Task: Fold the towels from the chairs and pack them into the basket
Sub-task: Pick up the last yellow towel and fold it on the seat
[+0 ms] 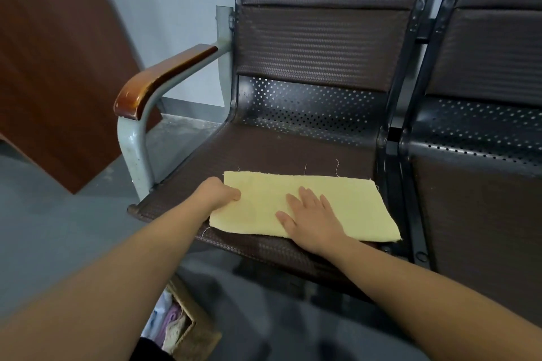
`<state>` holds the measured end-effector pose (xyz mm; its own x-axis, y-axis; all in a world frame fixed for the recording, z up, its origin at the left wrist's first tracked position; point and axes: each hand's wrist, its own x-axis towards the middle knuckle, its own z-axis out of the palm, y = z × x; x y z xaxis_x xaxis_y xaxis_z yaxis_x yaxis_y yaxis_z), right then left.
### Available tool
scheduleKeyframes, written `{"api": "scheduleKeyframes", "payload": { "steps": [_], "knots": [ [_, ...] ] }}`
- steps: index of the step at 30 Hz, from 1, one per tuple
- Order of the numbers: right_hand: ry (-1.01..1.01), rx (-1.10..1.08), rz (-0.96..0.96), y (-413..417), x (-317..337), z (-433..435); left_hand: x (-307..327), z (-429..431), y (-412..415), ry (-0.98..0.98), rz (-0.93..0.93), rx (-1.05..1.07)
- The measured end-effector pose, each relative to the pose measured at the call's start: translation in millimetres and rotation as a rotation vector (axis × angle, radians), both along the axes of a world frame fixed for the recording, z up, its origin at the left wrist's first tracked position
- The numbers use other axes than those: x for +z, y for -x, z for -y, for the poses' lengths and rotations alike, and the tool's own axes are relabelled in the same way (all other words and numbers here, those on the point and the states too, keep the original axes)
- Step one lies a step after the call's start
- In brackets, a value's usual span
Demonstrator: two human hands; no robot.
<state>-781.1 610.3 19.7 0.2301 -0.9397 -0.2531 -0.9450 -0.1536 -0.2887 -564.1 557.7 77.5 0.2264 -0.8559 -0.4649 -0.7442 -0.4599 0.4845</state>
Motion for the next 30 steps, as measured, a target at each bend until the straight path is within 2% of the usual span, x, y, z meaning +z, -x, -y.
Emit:
{"api": "scheduleKeyframes", "payload": {
  "steps": [7, 11, 13, 15, 17, 18, 20, 22, 23, 25, 28, 30],
  "knots": [
    [0.078, 0.213, 0.057, -2, 3, -12, 10, -1, 2, 0.034, -0.187, 0.085],
    [0.036, 0.181, 0.126, -3, 3, -14, 22, -4, 13, 0.156, -0.080, -0.055],
    [-0.040, 0.056, 0.329, -2, 12, -11, 29, -6, 22, 0.267, -0.052, -0.144],
    [-0.157, -0.217, 0.685, -1, 23, -5, 35, -9, 33, 0.349, -0.050, -0.209],
    [-0.238, -0.483, 0.959, 2, 33, 2, 39, -13, 47, 0.395, -0.040, -0.263],
    [-0.279, -0.588, 1.081, 5, 36, 7, 40, -15, 55, 0.400, -0.076, -0.283],
    [-0.359, -0.767, 1.292, 13, 43, 15, 42, -19, 71, 0.304, -0.353, -0.259],
    [-0.396, -0.868, 1.285, 18, 53, 17, 45, -23, 80, 0.158, -0.619, -0.182],
    [-0.393, -0.878, 1.210, 21, 55, 17, 42, -22, 81, 0.139, -0.629, -0.174],
    [-0.349, -0.862, 1.030, 24, 50, 16, 34, -21, 78, 0.166, -0.504, -0.203],
    [-0.215, -0.775, 0.934, 23, 38, 17, 13, -16, 68, 0.228, -0.159, -0.289],
    [-0.138, -0.745, 0.908, 20, 39, 18, 4, -14, 62, 0.208, -0.063, -0.261]
  ]
}}
